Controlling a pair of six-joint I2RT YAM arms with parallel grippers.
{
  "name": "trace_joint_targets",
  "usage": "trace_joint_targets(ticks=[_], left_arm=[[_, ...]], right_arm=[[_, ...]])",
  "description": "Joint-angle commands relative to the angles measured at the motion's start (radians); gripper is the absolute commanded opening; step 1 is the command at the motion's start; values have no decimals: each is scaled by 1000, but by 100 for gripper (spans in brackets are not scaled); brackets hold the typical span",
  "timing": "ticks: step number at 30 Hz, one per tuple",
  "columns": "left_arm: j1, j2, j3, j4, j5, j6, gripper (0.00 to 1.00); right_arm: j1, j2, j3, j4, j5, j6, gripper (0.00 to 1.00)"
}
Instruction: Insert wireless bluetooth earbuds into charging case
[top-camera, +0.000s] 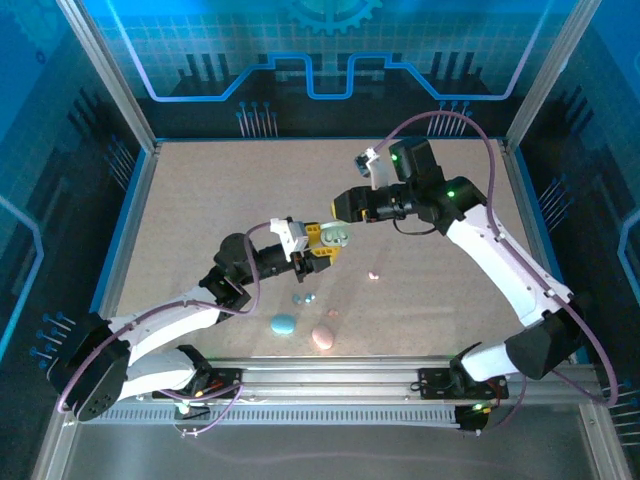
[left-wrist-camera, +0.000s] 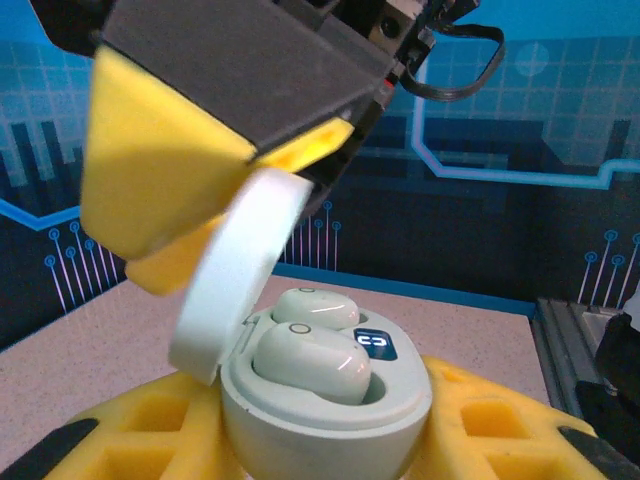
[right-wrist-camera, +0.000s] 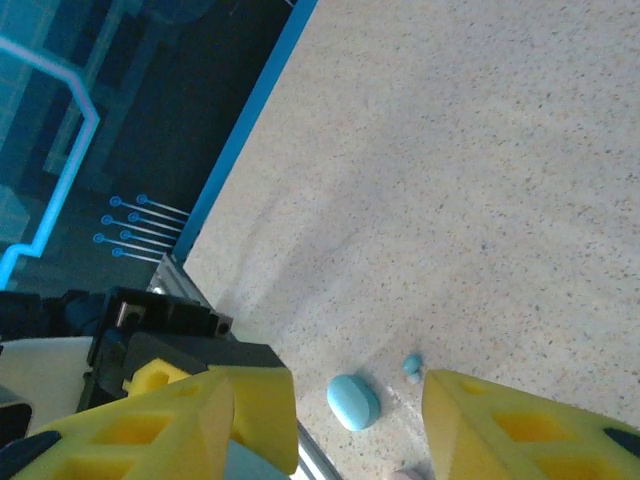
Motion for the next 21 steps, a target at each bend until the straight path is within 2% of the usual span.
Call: trace_joint_targets(ticks=[1, 8, 12, 16, 21], left_arm=[[-6, -13, 11, 33, -8, 25, 34], [-6, -11, 18, 35, 4, 17, 34], [-6, -9, 23, 55, 22, -3, 35], [-6, -5, 28, 60, 35, -6, 35], [-6, 8, 40, 69, 47, -13, 35]], right_arm=[[13, -63, -33, -32, -41, -30, 54], [-15, -159, -165, 43, -97, 17, 56], [-68, -194, -291, 192, -254, 116, 61], [-90, -181, -386, 406, -486, 247, 61], [-88, -163, -425, 536, -564, 332, 58]])
